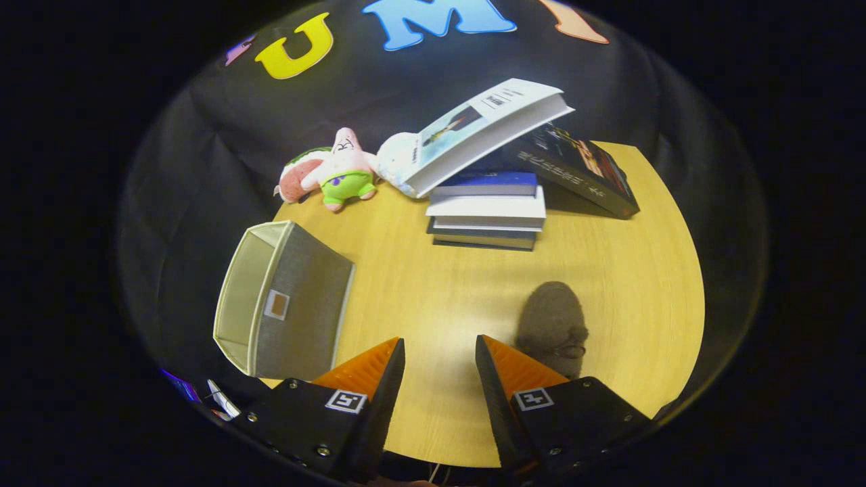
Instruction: Open the storage box then place both shoes into the box .Put the left shoe in first, then the right shoe, with the right side of both shoes facing outward in a uniform manner.
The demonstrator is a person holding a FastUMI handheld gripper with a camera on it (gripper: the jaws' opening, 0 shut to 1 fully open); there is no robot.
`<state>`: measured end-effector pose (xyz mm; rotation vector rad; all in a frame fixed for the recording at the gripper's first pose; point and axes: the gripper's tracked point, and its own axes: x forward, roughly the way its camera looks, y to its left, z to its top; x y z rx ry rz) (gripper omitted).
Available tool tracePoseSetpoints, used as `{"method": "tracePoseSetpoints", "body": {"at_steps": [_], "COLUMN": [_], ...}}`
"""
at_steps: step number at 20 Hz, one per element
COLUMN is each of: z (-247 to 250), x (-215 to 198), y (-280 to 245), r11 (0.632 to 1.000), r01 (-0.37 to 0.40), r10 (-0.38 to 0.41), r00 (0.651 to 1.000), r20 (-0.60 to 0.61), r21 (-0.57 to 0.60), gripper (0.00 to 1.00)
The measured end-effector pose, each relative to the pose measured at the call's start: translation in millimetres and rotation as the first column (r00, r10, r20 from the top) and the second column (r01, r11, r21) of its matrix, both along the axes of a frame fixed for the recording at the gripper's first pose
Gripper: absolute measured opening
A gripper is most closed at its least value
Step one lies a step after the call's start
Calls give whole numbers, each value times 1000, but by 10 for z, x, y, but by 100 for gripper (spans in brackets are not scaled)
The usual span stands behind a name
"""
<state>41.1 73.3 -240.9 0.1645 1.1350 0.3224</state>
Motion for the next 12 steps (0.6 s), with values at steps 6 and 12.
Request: {"method": "tracePoseSetpoints", "body": {"at_steps": [6, 12], "z": [-363, -695], "x": [-222, -365], "y": [-889, -1208], "r11": [991, 987], "r01": [102, 115], "r10": [-108, -133], "r00": [992, 976], "r20": [-62, -172], "r21": [-88, -114], "gripper": [64, 64]}}
